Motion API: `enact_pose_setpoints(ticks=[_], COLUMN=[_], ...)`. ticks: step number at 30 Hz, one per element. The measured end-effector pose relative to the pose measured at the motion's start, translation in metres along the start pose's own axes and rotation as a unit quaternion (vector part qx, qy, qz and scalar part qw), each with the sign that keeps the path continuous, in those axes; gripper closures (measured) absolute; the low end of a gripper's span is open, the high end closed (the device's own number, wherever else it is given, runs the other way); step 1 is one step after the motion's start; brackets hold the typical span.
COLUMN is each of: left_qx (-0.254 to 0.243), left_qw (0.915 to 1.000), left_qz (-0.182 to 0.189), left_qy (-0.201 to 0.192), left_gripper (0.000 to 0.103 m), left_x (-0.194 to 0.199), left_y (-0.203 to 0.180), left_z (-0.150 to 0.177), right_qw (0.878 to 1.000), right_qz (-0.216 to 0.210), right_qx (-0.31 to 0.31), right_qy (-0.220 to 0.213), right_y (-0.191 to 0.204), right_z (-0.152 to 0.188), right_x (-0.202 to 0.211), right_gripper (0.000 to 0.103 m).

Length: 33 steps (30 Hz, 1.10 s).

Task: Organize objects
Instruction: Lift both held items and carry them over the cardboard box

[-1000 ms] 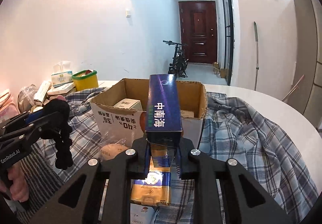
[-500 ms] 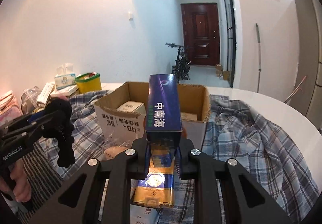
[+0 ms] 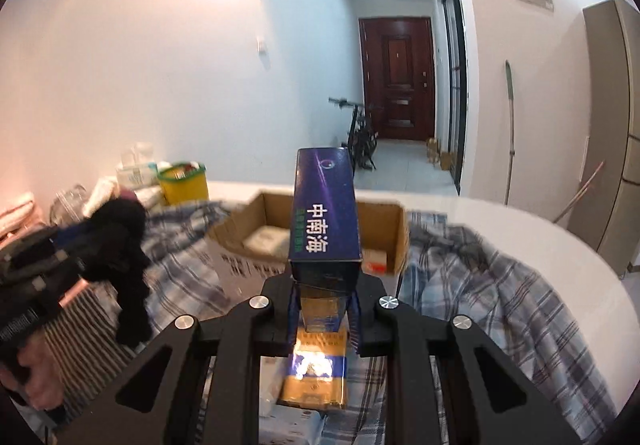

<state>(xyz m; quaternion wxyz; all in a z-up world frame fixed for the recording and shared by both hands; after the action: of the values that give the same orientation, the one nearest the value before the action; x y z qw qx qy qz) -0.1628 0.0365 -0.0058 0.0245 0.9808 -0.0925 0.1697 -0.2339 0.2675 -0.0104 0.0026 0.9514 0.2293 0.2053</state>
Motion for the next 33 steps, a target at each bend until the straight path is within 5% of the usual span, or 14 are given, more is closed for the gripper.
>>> enact_pose_setpoints(ticks=[3, 7, 10, 15, 18, 20, 25, 29, 33], left_qx=[-0.029, -0.001, 0.002, 0.017, 0.029, 0.025, 0.04, 0.023, 0.015], left_qw=[0.9993, 0.9989, 0.9981, 0.9929, 0.9893, 0.9871, 0.9845, 0.9879, 0.9917], left_qz=[0.0, 0.038, 0.004, 0.0, 0.005, 0.002, 0.02, 0.002, -0.003], left_qy=[-0.026, -0.026, -0.061, -0.118, -0.143, -0.158, -0.169, -0.154, -0.128], left_gripper=[0.064, 0.064, 0.064, 0.064, 0.064, 0.064, 0.064, 0.064, 0.064], left_x=[0.013, 0.024, 0.038, 0.06, 0.069, 0.075, 0.072, 0.05, 0.023], left_y=[-0.014, -0.023, -0.019, -0.019, -0.018, -0.018, -0.005, 0.001, -0.001], left_z=[-0.019, -0.05, -0.085, -0.144, -0.176, -0.19, -0.192, -0.181, -0.174], right_qw=[0.999, 0.998, 0.995, 0.988, 0.982, 0.977, 0.974, 0.982, 0.987], right_qz=[0.005, 0.018, 0.016, 0.016, -0.037, -0.031, -0.075, -0.03, -0.035], right_qx=[0.02, 0.023, 0.005, 0.013, 0.007, 0.019, -0.001, 0.02, 0.019], right_qy=[-0.028, -0.064, -0.102, -0.155, -0.186, -0.209, -0.216, -0.188, -0.157], right_y=[0.005, 0.003, -0.001, 0.011, 0.033, 0.04, 0.038, 0.028, 0.021], right_z=[-0.025, -0.066, -0.106, -0.165, -0.193, -0.205, -0.202, -0.184, -0.175], right_x=[0.019, 0.042, 0.061, 0.091, 0.112, 0.122, 0.109, 0.075, 0.047], right_gripper=[0.084, 0.084, 0.084, 0.084, 0.084, 0.084, 0.084, 0.084, 0.084])
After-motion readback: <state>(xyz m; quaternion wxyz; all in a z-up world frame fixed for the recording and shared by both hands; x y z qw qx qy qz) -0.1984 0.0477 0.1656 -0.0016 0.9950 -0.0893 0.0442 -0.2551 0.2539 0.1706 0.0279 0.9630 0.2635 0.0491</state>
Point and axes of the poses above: each gripper's, at about its wrist camera, not at the fingertips, and x roughly against the way its jaws point, y to its left, z to its underside, the point moved 10 cm from there along -x, roughly the way its jaws point, and after that the axes turned 6 degrees about -z, right-handed, at the moved point
